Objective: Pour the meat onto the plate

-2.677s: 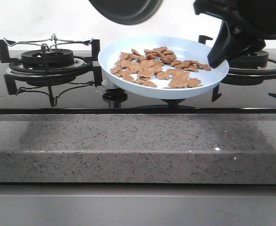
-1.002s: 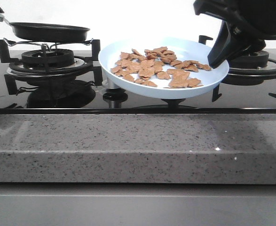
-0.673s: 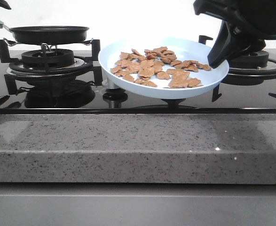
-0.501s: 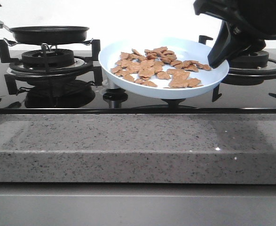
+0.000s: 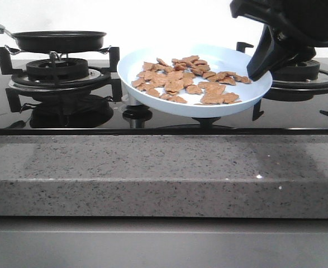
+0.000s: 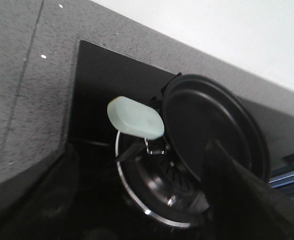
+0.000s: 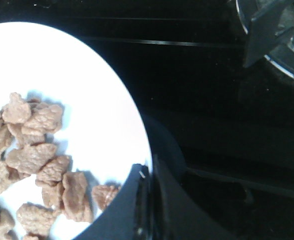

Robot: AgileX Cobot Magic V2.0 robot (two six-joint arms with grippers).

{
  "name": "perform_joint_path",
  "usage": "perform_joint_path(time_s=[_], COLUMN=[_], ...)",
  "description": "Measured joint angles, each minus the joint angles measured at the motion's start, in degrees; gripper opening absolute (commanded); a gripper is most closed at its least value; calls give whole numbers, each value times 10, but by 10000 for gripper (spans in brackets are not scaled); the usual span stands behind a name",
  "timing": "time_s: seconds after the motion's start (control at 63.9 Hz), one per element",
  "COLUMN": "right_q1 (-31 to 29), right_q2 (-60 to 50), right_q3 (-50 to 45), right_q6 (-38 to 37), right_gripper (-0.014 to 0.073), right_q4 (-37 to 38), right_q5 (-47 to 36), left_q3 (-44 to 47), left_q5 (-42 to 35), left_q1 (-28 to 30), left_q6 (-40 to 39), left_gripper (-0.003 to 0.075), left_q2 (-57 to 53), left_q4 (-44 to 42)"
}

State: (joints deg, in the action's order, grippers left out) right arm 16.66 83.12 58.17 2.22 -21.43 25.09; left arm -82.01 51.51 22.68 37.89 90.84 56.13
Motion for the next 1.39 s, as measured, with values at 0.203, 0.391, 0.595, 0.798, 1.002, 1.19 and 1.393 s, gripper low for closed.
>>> perform_joint_path(time_s=[0.203, 0.391, 0.595, 0.798, 1.002, 1.19, 1.393], right_q1=[0, 0, 0, 0, 0, 0, 0], right_q2=[0, 0, 0, 0, 0, 0, 0], right_q3=[0, 0, 0, 0, 0, 0, 0], right_q6=[0, 0, 0, 0, 0, 0, 0], right_gripper=[-68, -68, -68, -68, -68, -68, -68], right_q4=[0, 0, 0, 0, 0, 0, 0], right_q5=[0, 0, 0, 0, 0, 0, 0], left_q3=[8, 42, 106, 176, 244, 298, 330], left_q5=[-1, 1, 2, 2, -10, -25, -27], left_q1=[-76, -210, -336, -387, -389, -389, -389], left_q6=[-60, -162, -300, -359, -390, -405, -407], left_gripper=[450, 450, 450, 450, 450, 450, 450], left_q2=[-107, -189, -256, -309, -381, -456, -502], left_q4=[-147, -334, -517, -548, -551, -551, -552])
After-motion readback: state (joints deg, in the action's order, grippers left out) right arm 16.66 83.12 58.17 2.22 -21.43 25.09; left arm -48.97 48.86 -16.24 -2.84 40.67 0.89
